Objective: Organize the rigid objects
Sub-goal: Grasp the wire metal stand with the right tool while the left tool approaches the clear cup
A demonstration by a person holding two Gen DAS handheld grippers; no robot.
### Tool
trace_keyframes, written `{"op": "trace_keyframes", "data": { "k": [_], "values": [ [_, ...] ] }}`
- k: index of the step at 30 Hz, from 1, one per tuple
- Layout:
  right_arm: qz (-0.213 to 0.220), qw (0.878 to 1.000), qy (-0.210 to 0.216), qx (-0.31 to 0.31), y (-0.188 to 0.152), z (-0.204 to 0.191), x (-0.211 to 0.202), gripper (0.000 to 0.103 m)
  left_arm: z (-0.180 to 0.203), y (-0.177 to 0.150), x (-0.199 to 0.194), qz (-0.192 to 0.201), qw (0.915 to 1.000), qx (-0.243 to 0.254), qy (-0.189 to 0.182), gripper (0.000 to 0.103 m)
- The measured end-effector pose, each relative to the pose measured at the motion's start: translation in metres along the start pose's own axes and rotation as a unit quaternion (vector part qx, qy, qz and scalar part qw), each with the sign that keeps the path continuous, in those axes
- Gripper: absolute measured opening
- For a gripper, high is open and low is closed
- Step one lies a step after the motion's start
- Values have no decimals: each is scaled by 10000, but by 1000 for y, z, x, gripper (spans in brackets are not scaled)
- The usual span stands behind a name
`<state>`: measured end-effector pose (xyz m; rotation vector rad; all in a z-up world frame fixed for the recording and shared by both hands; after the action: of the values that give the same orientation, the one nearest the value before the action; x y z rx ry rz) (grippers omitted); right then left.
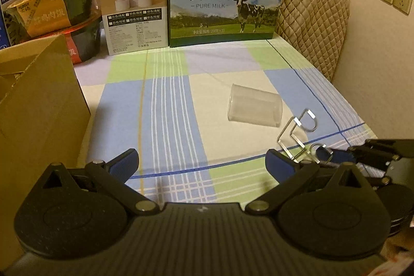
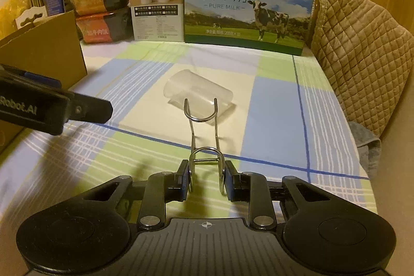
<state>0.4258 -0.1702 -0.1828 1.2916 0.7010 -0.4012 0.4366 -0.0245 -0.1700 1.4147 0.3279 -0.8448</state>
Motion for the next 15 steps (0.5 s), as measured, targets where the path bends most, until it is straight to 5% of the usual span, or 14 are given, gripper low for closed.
{"op": "trace_keyframes", "data": {
  "k": [15],
  "values": [
    [186, 9970, -270, 706, 25, 39, -6, 24, 28, 18, 43, 172, 9966, 732, -347, 102]
  ]
}}
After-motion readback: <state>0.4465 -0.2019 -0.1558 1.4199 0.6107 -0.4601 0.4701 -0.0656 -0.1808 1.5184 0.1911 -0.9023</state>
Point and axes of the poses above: each gripper's, at about its wrist camera, not at the fingertips, and x roughly the way its jaws point, z to its right, y to its top, the point moved 10 cm from there along x, roughly the way its jaws point, and after that the axes turned 13 degrees about -y, right-handed, at the moved point
